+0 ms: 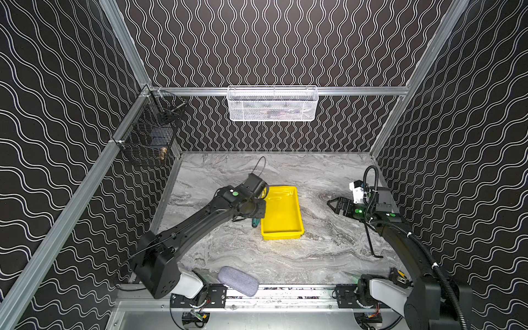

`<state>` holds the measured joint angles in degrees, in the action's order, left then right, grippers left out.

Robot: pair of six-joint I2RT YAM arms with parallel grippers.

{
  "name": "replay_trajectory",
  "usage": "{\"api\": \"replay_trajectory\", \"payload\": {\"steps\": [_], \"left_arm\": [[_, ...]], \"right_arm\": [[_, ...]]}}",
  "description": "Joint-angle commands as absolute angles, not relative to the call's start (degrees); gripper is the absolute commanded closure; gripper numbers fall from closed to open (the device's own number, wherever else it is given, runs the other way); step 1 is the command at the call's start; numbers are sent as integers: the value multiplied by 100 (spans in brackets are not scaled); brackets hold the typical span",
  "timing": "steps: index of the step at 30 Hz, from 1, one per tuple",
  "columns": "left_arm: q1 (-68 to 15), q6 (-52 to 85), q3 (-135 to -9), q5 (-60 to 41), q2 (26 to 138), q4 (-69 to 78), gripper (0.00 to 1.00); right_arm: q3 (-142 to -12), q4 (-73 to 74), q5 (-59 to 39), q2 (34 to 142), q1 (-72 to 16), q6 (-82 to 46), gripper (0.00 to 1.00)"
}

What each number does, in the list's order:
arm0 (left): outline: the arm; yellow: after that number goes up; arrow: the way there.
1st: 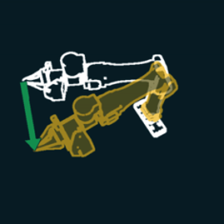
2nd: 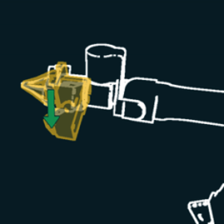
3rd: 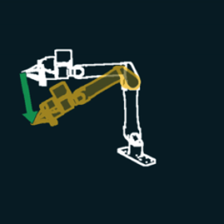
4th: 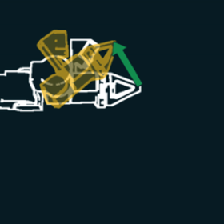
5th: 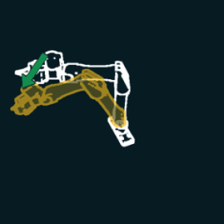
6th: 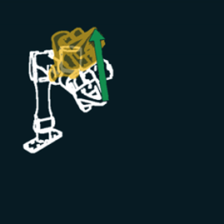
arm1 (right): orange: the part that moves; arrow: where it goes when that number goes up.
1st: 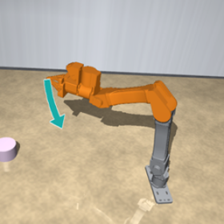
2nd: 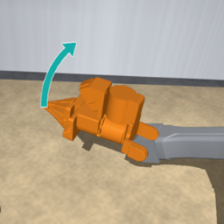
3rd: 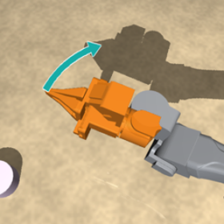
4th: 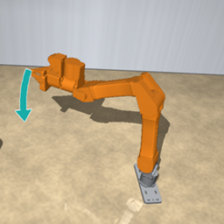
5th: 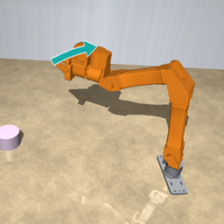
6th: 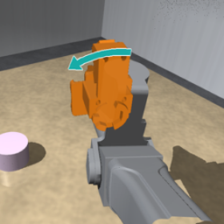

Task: Put the screwdriver in the bin
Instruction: 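Carry the screwdriver over the yellow bin with the left gripper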

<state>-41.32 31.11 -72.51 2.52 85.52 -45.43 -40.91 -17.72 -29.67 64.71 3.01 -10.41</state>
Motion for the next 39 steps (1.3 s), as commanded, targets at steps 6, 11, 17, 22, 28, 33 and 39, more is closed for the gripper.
{"api": "replay_trajectory", "payload": {"steps": [6,11,17,22,28,33,39], "left_arm": [[-4675,2629,-8031,533,9748,-4210,100],[-4676,2488,-8171,545,10279,-3947,100],[-4676,2401,-8106,478,10576,-3636,100],[-4676,2408,-8056,405,10726,-3534,100],[-4678,2417,-7974,469,10867,-3463,100],[-4677,2434,-7908,467,11012,-3379,100],[-4676,2506,-7781,430,11114,-3230,100]], "right_arm": [[-4131,-1732,-3032,6507,299,-967,0],[-4131,-1727,-3050,6498,299,-967,0],[-4131,-1705,-3058,6545,299,-967,0],[-4122,-1670,-3085,6592,299,-974,0],[-4131,-1653,-3093,6636,299,-968,1],[-4131,-1661,-3111,6636,299,-975,0],[-4122,-1635,-3142,6656,299,-984,0]]}}
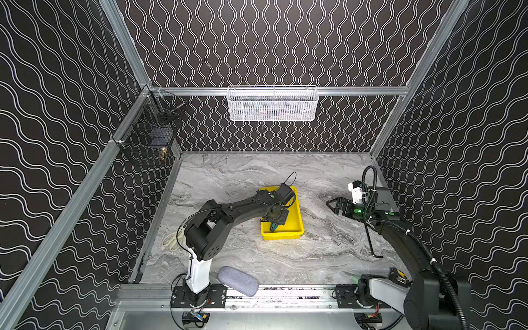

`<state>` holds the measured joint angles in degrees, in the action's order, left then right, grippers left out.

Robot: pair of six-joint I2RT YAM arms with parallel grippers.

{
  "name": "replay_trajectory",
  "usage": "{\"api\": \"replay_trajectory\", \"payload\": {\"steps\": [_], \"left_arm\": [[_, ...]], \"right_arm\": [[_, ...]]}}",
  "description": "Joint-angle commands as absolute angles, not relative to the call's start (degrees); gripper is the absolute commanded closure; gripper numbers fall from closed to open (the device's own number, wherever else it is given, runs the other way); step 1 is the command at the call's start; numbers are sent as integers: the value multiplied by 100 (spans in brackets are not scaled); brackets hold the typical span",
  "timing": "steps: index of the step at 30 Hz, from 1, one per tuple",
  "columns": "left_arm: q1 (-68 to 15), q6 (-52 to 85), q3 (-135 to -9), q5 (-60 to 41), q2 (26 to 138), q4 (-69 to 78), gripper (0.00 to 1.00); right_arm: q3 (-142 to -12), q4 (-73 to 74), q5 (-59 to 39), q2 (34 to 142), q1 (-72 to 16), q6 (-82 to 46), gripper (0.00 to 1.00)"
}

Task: Put the screwdriver in the bin
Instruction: 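Carry the screwdriver over the yellow bin with the left gripper, then lower the screwdriver into the bin and open the left gripper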

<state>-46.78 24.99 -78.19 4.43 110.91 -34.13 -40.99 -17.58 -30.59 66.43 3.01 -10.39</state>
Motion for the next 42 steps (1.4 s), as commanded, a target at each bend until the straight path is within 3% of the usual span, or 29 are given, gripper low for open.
{"api": "replay_trajectory", "payload": {"steps": [1,5,33,42], "left_arm": [[-4677,2501,-7763,424,11120,-3205,99],[-4676,2497,-7721,361,11158,-3137,91],[-4676,2490,-7704,510,11312,-3074,59],[-4678,2288,-8019,764,11079,-3435,35]], "right_arm": [[-4122,-1635,-3146,6660,299,-984,1],[-4115,-1635,-3173,6656,299,-980,0],[-4078,-1608,-3201,6584,299,-984,0],[-4078,-1635,-3199,6524,299,-980,0]]}}
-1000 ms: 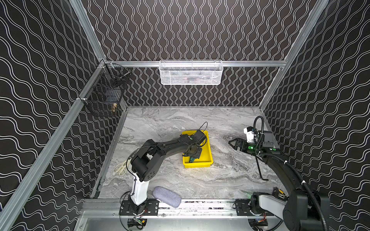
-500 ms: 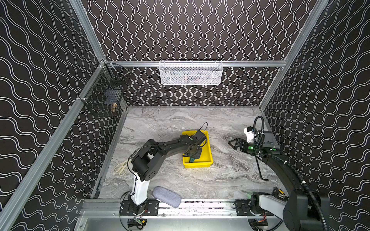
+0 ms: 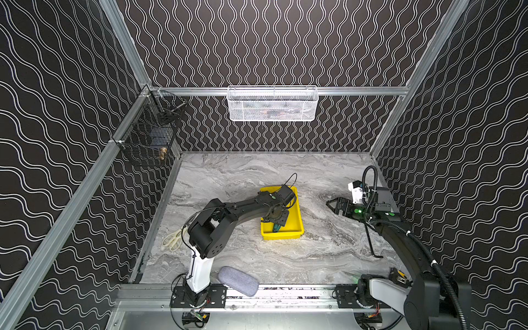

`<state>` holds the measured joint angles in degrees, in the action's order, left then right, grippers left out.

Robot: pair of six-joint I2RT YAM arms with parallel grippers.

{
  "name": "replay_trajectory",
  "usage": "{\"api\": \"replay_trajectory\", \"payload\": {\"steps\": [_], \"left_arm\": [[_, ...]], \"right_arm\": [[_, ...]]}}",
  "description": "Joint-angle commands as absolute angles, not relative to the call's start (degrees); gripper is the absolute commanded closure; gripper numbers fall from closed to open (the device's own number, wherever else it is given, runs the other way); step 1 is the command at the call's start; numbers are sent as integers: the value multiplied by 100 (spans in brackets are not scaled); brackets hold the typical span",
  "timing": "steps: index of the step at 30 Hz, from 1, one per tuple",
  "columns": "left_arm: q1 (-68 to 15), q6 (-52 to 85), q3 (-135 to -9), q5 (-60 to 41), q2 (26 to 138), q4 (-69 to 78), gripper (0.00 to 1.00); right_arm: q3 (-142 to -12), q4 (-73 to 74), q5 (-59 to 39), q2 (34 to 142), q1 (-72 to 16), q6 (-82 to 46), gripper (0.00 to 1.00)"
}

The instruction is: Put the screwdriver in the bin

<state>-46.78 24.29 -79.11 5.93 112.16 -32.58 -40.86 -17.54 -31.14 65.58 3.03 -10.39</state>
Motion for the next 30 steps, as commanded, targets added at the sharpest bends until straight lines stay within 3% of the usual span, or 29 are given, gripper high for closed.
{"api": "replay_trajectory", "payload": {"steps": [1,11,21,30], "left_arm": [[-4680,2263,-8075,755,11005,-3485,31],[-4676,1906,-8139,915,9681,-3336,8],[-4667,1318,-7791,2010,8434,-3215,3],[-4622,1396,-6725,3589,7159,-2373,1]], "right_arm": [[-4083,-1635,-3199,6511,299,-985,1],[-4175,-1676,-3163,6434,299,-1009,1],[-4101,-618,-3332,6234,249,-1931,1],[-4978,-746,-1948,6580,-665,-1767,0]]}}
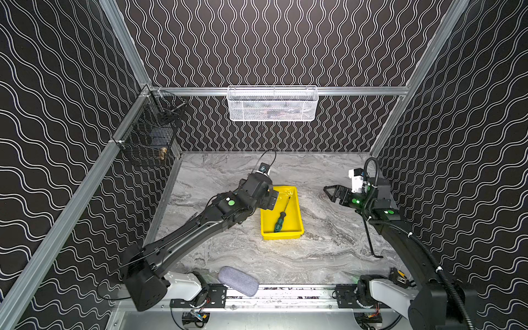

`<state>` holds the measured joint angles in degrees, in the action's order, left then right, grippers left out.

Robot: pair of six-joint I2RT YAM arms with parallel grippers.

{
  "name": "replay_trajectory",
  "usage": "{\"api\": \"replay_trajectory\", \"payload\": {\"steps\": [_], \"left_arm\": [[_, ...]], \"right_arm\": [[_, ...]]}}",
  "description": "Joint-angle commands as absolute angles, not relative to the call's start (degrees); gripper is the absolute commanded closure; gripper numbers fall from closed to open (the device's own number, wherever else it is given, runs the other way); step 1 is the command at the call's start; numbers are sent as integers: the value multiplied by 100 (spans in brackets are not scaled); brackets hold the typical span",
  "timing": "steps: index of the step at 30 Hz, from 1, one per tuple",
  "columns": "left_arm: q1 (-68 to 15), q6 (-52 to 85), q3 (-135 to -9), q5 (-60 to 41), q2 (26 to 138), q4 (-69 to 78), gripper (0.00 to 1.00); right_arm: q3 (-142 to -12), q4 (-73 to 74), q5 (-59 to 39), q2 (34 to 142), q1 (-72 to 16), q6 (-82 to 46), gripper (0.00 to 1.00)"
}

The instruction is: Put the screwdriver in the bin

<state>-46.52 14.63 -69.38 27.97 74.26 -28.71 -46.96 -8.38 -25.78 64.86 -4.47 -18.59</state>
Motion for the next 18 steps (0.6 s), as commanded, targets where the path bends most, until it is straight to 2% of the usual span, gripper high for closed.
{"api": "replay_trajectory", "payload": {"steps": [1,6,13,18], "left_arm": [[-4598,1270,-6514,3676,6945,-2112,1],[-4081,1092,-5630,3879,6245,-1244,1],[-2429,1151,-4657,2824,5884,-798,1],[-1560,1286,-3635,2342,5667,292,1]], "right_arm": [[-5124,-801,-1733,6657,-808,-1696,1],[-5684,-832,-1004,7057,-1236,-1578,1],[-5443,-150,219,7016,-1290,-1399,0],[-4884,444,868,6695,-1280,-1059,0]]}}
